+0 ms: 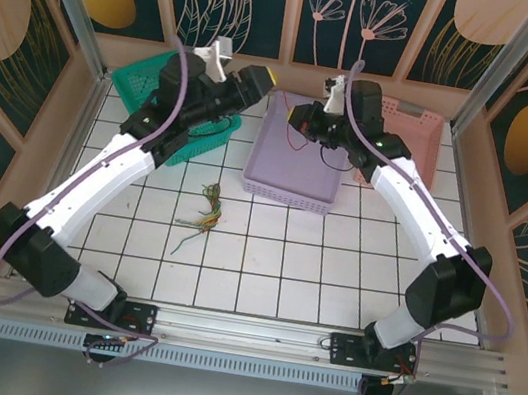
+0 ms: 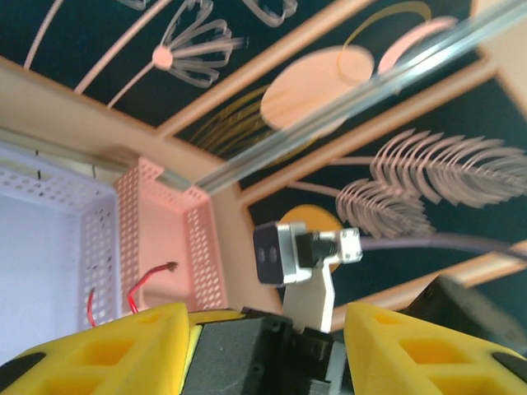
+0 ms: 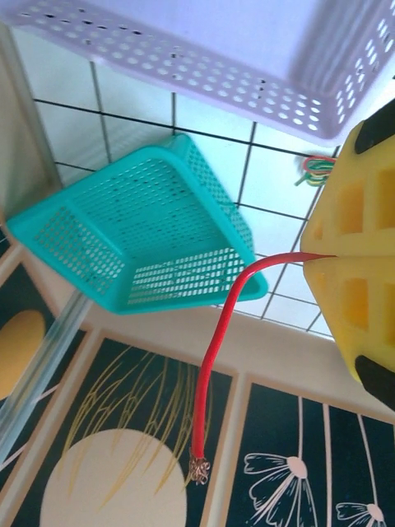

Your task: Untangle the cables

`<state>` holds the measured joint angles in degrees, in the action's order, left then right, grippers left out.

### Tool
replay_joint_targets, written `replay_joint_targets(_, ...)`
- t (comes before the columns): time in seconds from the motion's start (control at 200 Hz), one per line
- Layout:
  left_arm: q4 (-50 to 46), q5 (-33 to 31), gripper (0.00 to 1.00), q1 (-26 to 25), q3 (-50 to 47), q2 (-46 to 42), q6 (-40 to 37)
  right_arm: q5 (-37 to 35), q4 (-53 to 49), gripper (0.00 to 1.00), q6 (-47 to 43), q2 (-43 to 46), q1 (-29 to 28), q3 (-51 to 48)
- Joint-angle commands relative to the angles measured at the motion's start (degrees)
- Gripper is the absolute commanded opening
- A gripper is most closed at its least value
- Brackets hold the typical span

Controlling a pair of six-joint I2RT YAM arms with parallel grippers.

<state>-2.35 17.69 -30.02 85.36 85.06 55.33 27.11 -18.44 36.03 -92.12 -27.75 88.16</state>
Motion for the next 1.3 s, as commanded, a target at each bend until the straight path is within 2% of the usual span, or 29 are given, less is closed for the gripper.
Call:
replay_joint_targets(0.0, -7.2, 2.4, 0.54, -0.4, 1.0, 1.5, -9.0, 4.1, -3.4, 0.00, 1.2, -1.5, -0.3, 3.4)
replay_joint_targets(0.12, -10.5, -2.3, 0.61, -0.4, -0.4, 1.3, -12.6, 9.1, -4.1, 0.00, 4.6, -3.6, 0.5, 4.4)
replay_joint_targets(0.34, -8.6, -1.5, 0.59, -0.3, -1.9, 3.3, -12.2, 14.2, -3.4, 0.00, 6.1, -4.5, 0.2, 4.2)
replay_joint_targets(0.465, -7.7, -2.0, 0.46, -0.4, -2.6, 4.1, -11.0, 15.0, -1.1, 0.00, 7.5, -3.3, 0.2, 2.6)
replay_joint_targets(0.626, -6.8, -1.8, 0.39, -0.4, -3.5, 4.5, -10.0, 16.1, 0.1, 0.00, 8.4, -3.1, 0.1, 1.8)
replay_joint_targets(0.691, -6.3, -2.3, 0.29, -0.3, -3.5, 4.5, -9.8, 16.5, 0.2, 0.00, 8.4, -3.2, 0.0, 1.8)
replay_joint_targets(0.736, -6.2, -2.9, 0.19, -0.4, -3.3, 4.5, -9.6, 16.7, 0.2, 0.00, 8.3, -3.2, -0.2, 1.6)
replay_joint_targets(0.776, -6.7, -4.0, 0.05, -0.3, -3.0, 4.6, -9.5, 16.9, 0.1, 0.00, 8.1, -3.1, -0.3, 1.6)
replay_joint_targets(0.806, -7.5, -5.4, 0.00, -0.2, -2.6, 4.6, -9.3, 16.9, 0.0, 0.00, 8.0, -3.0, -0.3, 1.5)
replay_joint_targets(0.941, -11.1, -10.7, 0.00, 0.1, 0.1, 4.4, -10.7, 15.8, -2.3, 0.00, 5.9, -3.1, -0.5, 1.3)
replay_joint_targets(1.006, -12.4, -13.7, 0.00, 0.3, 1.2, 3.8, -11.5, 14.3, -3.8, 0.11, 4.4, -3.0, -0.5, 1.7)
replay_joint_targets(1.051, -12.7, -14.8, 0.00, 0.7, 1.4, 3.4, -11.6, 13.8, -3.7, 0.11, 3.8, -2.7, -0.4, 1.5)
replay_joint_targets(1.081, -12.5, -14.5, 0.00, 1.2, 1.5, 3.2, -11.5, 13.9, -2.9, 0.00, 3.7, -2.4, -0.4, 1.3)
replay_joint_targets(1.296, -6.4, -6.6, 0.02, 1.6, -0.7, 2.8, -9.6, 14.3, -1.8, 0.00, 5.2, -4.4, -0.2, 3.7)
